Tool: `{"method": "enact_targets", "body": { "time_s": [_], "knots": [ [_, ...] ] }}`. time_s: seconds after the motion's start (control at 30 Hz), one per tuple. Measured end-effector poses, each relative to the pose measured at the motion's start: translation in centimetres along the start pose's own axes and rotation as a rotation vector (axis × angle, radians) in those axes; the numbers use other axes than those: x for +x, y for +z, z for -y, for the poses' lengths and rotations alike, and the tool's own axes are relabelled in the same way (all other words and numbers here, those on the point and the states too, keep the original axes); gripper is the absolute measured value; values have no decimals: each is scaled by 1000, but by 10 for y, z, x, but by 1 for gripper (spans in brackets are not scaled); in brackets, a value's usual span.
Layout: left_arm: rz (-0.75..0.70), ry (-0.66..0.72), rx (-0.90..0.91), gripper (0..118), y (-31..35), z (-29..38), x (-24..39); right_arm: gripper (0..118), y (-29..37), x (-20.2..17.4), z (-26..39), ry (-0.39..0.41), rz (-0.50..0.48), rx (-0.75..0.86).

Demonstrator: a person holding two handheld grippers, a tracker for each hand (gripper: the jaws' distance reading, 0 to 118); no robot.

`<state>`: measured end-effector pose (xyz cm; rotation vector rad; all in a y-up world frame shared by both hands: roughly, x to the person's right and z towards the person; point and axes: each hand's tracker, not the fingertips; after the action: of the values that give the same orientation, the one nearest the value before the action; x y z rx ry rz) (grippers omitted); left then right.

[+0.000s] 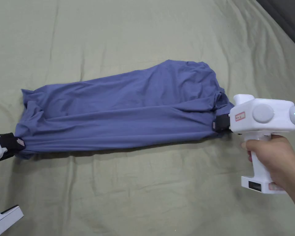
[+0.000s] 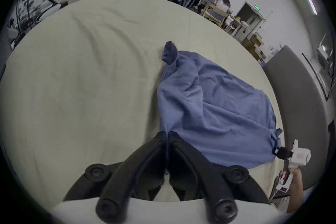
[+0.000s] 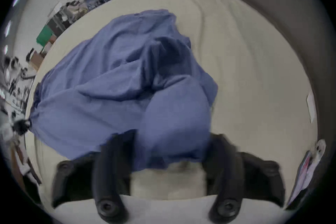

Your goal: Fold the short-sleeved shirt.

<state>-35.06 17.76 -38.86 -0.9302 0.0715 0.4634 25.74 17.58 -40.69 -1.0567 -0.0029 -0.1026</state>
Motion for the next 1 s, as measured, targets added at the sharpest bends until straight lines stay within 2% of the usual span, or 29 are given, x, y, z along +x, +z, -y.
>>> {"method": "enact_targets", "body": {
  "time_s": [0.03,0.07,0.1,0.17,0.43,0.53,0.6,0.67,0.77,0.87,0.9,0.97,1.0],
  "knots": [
    [11,3,5,1,4,0,-2,24,9,10,1,-36,-75,2],
    [19,4,5,1,11,1,-3,15,17,12,4,-78,-122,6],
    [17,0,8,1,15,1,-5,15,27,12,6,-63,-86,4],
    [44,2,2,1,24,2,-8,15,45,15,12,-22,-94,20],
    [91,-8,-42,1,71,25,-25,15,98,23,51,-15,-112,-44],
    [63,-47,-75,1,75,48,-29,15,87,24,68,12,-94,-72],
    [46,-36,-108,1,67,64,-33,15,72,24,77,-4,-77,-115],
    [42,-13,-142,1,54,74,-39,15,55,24,86,48,-41,-136],
    [30,4,-134,1,34,81,-51,15,34,32,97,6,-78,-134],
    [44,46,-127,1,29,81,-54,22,37,40,93,-70,-122,-147],
    [38,45,-125,2,31,81,-50,37,37,43,94,-70,-133,-142],
    [9,15,-117,10,37,78,-41,52,46,47,93,-73,-153,-136],
    [-5,7,-91,17,48,75,-35,61,54,47,86,-106,-135,-170]
  ]
}}
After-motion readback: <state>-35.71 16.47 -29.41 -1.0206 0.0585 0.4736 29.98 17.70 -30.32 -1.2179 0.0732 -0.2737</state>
